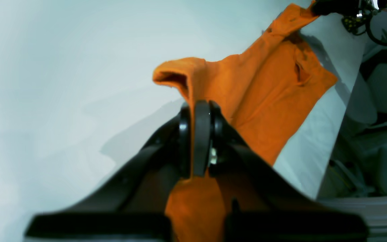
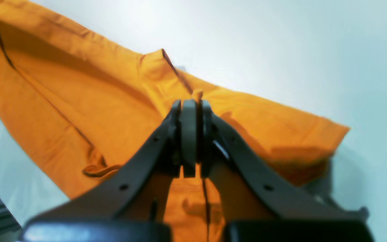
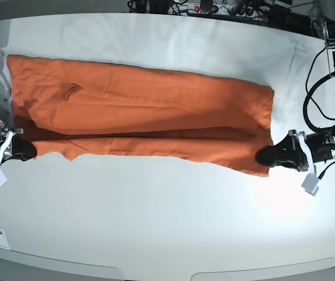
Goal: Fold the T-shirt properly
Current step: 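Lift both held corners and fold them toward the shoulder edge, then lower the folded edge onto the shirt with both grippers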
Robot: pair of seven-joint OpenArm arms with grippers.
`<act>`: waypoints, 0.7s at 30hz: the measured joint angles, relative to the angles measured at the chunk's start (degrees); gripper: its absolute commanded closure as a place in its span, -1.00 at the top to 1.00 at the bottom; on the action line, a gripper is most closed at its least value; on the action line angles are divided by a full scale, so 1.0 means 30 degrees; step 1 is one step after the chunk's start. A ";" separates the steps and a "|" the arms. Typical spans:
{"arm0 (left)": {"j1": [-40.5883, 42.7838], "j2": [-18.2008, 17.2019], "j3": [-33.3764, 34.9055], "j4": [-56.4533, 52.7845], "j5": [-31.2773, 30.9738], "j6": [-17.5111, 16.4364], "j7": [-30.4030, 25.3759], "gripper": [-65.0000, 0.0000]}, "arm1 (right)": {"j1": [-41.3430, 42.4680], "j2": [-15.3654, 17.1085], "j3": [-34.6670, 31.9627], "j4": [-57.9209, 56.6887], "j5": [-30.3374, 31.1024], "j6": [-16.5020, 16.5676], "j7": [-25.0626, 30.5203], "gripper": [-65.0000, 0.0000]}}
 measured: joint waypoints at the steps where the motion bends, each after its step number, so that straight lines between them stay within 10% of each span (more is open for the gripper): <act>1: 0.0000 0.0007 0.0000 0.0000 -0.0102 0.0000 0.0401 -1.00 | -0.0102 0.0022 0.0007 0.0080 0.0211 0.0000 0.0007 -1.00; 21: 0.2018 0.0022 0.0000 0.0007 -0.0102 -0.0007 0.1530 -1.00 | -0.0889 -0.0095 0.0007 0.0073 0.0423 0.0000 -0.2885 -1.00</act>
